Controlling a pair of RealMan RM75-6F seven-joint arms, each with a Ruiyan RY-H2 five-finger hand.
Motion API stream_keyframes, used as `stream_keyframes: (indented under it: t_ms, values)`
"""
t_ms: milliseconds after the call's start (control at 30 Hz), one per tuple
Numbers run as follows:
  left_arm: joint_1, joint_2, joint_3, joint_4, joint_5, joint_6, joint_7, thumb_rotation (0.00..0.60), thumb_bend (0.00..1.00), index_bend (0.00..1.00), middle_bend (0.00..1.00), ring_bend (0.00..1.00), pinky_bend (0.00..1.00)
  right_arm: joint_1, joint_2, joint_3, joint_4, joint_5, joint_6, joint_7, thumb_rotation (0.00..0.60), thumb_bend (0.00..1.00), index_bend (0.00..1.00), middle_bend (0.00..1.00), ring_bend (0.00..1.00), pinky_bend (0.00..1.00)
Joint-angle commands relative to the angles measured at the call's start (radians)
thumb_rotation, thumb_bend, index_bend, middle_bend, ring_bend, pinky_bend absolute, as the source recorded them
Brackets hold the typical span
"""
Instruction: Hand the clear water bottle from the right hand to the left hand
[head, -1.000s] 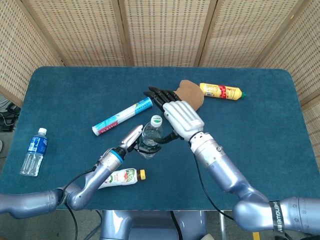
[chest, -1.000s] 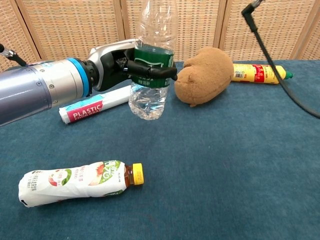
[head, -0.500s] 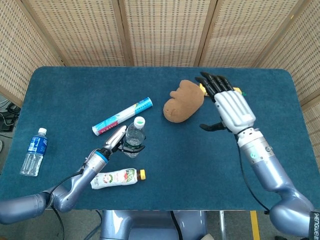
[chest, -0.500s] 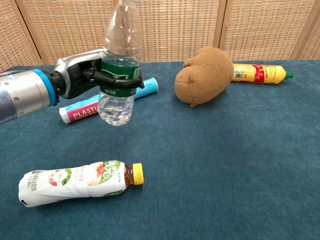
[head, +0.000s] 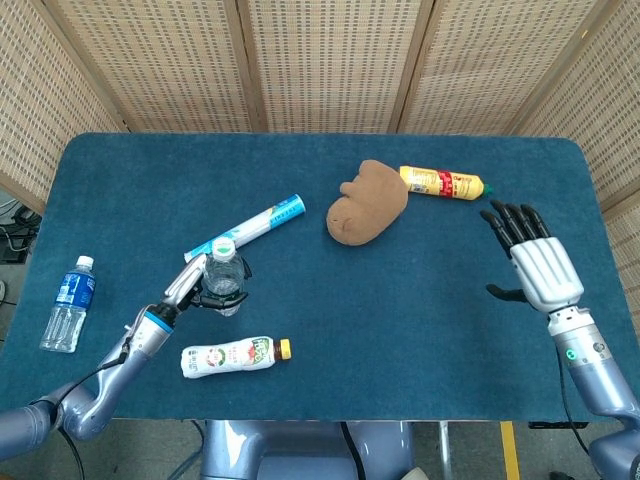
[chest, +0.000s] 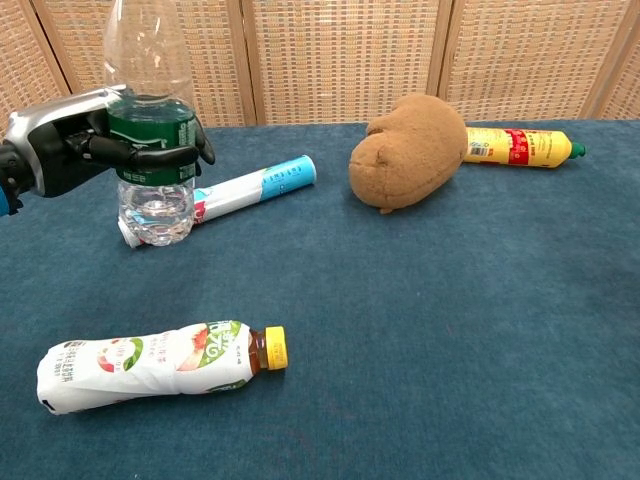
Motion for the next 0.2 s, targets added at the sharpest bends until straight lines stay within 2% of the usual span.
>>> stream_keyframes:
  t_ms: [33, 200]
  values:
    - [-0.015, -0.014, 0.001, -0.013, 0.003, -0.016, 0.006, 0.600, 0.33, 0.56, 0.46, 0.42, 0.52, -0.062, -0.073, -0.041, 0.087, -0.040, 0.049, 0.037, 0.600, 0.00, 0.00, 0.00, 0.00, 0.00]
    - [-0.037, -0.053, -0.002, -0.038, -0.011, -0.040, 0.049, 0.600, 0.33, 0.56, 0.46, 0.42, 0.52, -0.097, -0.109, -0.045, 0.144, -0.052, 0.077, 0.044, 0.600, 0.00, 0.00, 0.00, 0.00, 0.00]
